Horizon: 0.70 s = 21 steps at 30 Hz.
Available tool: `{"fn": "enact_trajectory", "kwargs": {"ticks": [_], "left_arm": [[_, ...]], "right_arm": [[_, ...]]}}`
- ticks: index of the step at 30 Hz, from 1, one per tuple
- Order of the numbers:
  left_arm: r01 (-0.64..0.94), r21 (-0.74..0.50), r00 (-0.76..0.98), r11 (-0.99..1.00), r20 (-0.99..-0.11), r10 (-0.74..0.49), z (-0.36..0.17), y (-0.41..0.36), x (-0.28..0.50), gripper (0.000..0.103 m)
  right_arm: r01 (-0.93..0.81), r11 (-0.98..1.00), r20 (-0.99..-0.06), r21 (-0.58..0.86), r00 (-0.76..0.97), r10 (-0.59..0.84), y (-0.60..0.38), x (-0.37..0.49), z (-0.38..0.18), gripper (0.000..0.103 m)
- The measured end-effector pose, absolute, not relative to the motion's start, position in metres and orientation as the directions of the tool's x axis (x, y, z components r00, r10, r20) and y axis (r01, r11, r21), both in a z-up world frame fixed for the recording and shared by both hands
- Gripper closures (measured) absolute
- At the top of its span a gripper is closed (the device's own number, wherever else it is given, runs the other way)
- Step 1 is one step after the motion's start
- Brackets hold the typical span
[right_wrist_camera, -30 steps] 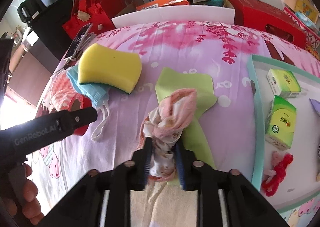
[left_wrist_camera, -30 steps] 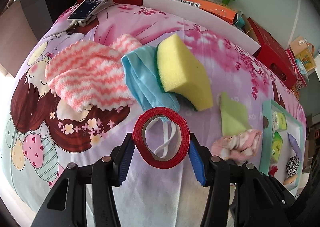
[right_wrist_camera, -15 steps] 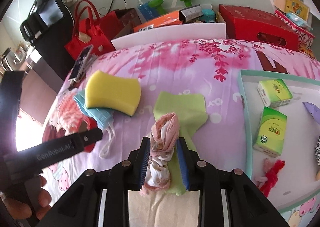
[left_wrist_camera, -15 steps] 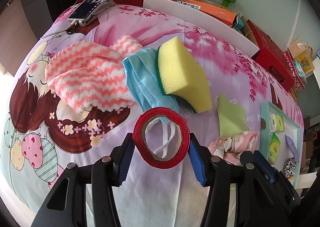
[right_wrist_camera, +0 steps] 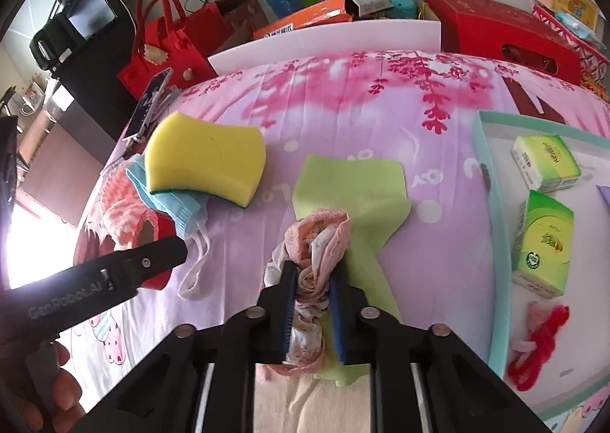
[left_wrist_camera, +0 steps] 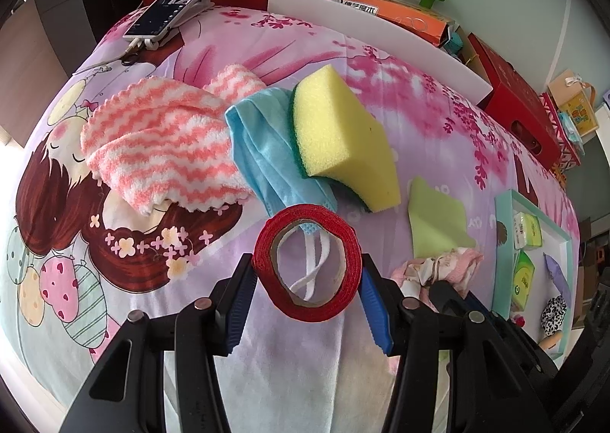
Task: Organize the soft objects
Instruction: 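Lift the scrunchie with the right tool while the left tool holds the tape roll, then carry the scrunchie and tape roll into the white tray and open both tools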
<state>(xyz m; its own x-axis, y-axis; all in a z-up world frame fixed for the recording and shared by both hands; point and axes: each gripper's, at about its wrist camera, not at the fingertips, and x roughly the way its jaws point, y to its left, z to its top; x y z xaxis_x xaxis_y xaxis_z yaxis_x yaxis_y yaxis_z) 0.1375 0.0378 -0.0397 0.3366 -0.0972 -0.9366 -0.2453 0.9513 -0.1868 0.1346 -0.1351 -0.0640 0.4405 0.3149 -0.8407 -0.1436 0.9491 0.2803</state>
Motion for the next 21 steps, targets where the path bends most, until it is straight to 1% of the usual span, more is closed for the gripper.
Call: {"fn": "enact_trajectory", "kwargs": {"ticks": [3, 6, 14, 18, 21], "left_arm": [[-0.244, -0.188, 0.336, 0.951, -0.937, -0.099, -0.041, 0.039, 0.138, 0.048], [-0.246, -0.188, 0.337, 0.951, -0.937, -0.098, -0.041, 0.039, 0.138, 0.048], [-0.242, -0.197, 0.367, 0.95, -0.925, -0.098, -0.032, 0.042, 0.136, 0.048], [-0.244, -0.201, 0.397, 0.949, -0.913, -0.092, -0.022, 0.044, 0.133, 0.048], [-0.245, -0.202, 0.417, 0.948, -0.905, -0.085, -0.015, 0.045, 0.13, 0.048]], "right_arm": [[-0.146, 0.948, -0.837, 0.283, 0.445, 0.318, -0.136, 0.134, -0.063, 0.094], [-0.143, 0.945, -0.824, 0.295, 0.462, 0.327, -0.139, 0.132, -0.057, 0.095], [-0.157, 0.92, -0.732, 0.358, 0.565, 0.382, -0.154, 0.12, -0.02, 0.095], [-0.166, 0.918, -0.695, 0.359, 0.609, 0.382, -0.158, 0.114, -0.003, 0.095], [-0.166, 0.924, -0.689, 0.344, 0.624, 0.369, -0.159, 0.113, 0.003, 0.095]]}}
